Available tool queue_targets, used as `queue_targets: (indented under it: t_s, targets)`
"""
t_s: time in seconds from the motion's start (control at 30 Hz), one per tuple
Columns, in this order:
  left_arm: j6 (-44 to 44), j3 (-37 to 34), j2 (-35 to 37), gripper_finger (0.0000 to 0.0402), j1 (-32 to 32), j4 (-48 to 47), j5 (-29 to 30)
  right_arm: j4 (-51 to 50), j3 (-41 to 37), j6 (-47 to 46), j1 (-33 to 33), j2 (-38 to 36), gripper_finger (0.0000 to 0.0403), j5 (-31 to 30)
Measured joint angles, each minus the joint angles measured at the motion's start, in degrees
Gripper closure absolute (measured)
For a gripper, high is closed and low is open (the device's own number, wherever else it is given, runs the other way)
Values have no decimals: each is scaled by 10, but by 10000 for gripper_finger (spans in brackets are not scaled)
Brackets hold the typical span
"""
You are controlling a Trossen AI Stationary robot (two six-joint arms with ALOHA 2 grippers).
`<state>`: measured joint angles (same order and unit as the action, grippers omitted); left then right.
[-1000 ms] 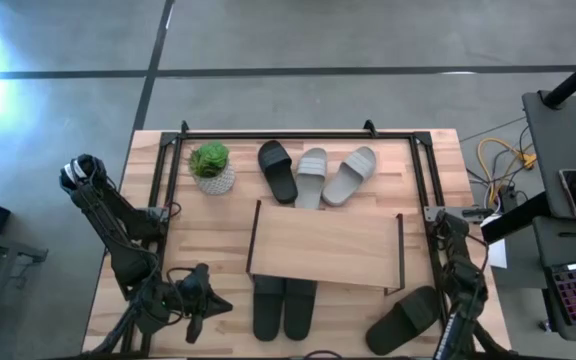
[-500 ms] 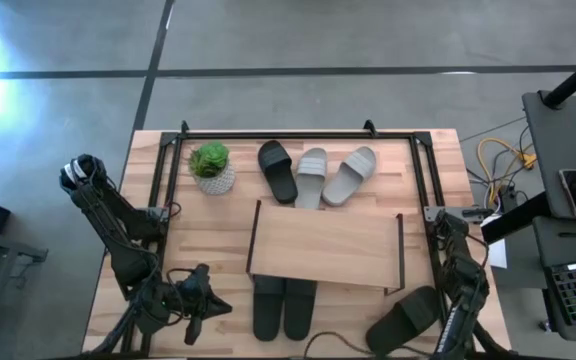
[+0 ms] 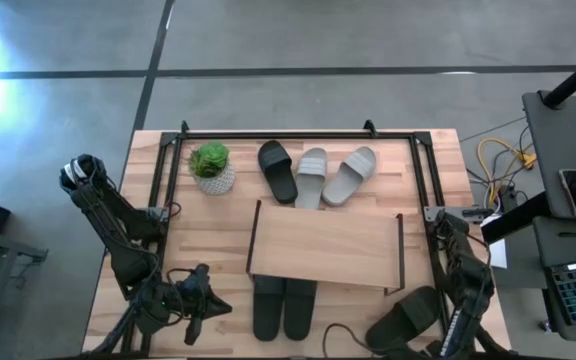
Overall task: Pick and place slides into the shelf
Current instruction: Put the black slide on the shelf
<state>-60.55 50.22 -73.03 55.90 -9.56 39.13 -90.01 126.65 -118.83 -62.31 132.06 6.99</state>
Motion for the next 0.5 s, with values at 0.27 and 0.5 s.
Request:
queue_targets:
  t_s: [0.27,0.5]
  targets:
    - [-1,0,0,402,0,1,1,0,-109,-53,-3,-5,273,6]
    - [-6,0,0,402,0,8,-3,0,-123,-103,-7,-72,315,-1]
